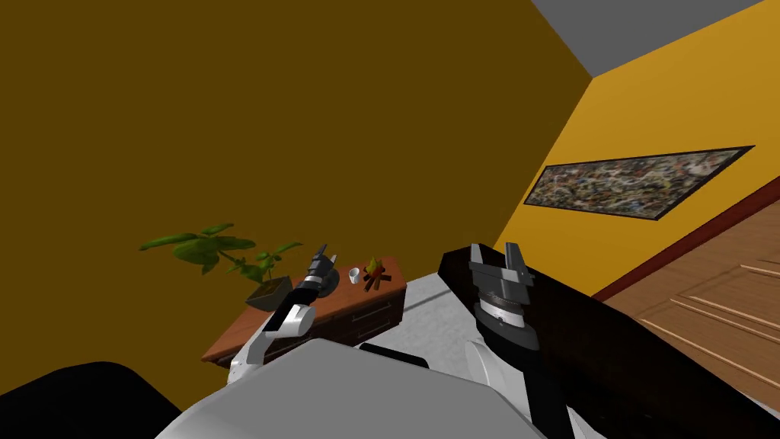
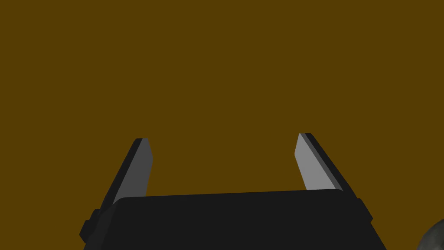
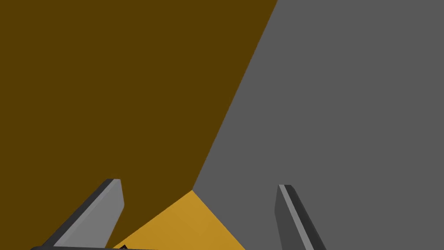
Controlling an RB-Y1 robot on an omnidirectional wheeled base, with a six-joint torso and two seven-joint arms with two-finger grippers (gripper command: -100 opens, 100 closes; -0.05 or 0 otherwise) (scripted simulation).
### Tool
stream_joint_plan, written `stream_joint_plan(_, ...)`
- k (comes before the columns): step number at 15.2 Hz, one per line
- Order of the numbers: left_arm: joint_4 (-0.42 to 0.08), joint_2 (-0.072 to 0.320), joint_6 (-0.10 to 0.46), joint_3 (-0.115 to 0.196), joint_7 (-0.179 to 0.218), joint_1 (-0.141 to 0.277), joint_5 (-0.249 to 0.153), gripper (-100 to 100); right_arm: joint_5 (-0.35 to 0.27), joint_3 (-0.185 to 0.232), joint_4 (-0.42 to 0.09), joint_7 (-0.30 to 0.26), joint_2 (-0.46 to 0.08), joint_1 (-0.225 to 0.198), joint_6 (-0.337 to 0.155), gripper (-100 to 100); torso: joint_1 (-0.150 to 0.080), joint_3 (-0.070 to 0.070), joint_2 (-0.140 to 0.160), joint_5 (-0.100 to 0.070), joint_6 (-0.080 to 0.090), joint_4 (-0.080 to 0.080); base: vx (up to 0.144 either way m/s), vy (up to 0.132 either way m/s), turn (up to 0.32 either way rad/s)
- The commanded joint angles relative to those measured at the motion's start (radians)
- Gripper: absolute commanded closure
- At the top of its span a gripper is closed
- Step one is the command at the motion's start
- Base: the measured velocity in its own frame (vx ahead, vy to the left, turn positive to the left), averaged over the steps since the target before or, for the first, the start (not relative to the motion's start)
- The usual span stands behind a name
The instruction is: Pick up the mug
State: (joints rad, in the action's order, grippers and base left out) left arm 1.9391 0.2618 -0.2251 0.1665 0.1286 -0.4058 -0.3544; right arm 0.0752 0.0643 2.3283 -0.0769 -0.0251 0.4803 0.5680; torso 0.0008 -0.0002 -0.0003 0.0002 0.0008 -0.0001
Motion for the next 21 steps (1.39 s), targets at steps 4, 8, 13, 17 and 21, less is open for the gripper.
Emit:
stream_joint_plan(4,-0.106,0.045,0.076,0.021,0.018,0.014,-0.053,-100,0.000,0.000,0.000,0.000,0.000,0.000,0.000,0,0.000,0.000,0.000,0.000,0.000,0.000,-0.001,0.005,-0.262)
stream_joint_plan(8,-0.161,0.071,0.123,0.034,0.027,0.023,-0.085,-100,0.000,0.000,0.000,0.000,0.000,0.000,0.000,0,0.000,0.000,0.000,0.000,0.000,0.000,0.000,0.005,-0.179)
stream_joint_plan(13,-0.276,0.125,0.204,0.060,0.047,0.040,-0.151,-100,0.000,0.000,0.000,0.000,0.000,0.000,0.000,0,0.001,0.000,0.000,0.000,-0.001,0.000,0.000,0.010,-0.254)
stream_joint_plan(17,-0.367,0.152,0.270,0.073,0.057,0.049,-0.185,-100,0.000,0.000,0.000,0.000,0.000,0.000,0.000,0,0.001,0.000,0.000,0.000,0.000,0.000,0.000,0.013,-0.287)
stream_joint_plan(21,-0.433,0.179,0.321,0.086,0.067,0.057,-0.219,-100,0.000,0.000,0.000,0.000,0.000,0.000,0.000,0,0.001,0.000,0.000,0.000,0.000,0.000,0.001,0.018,-0.245)
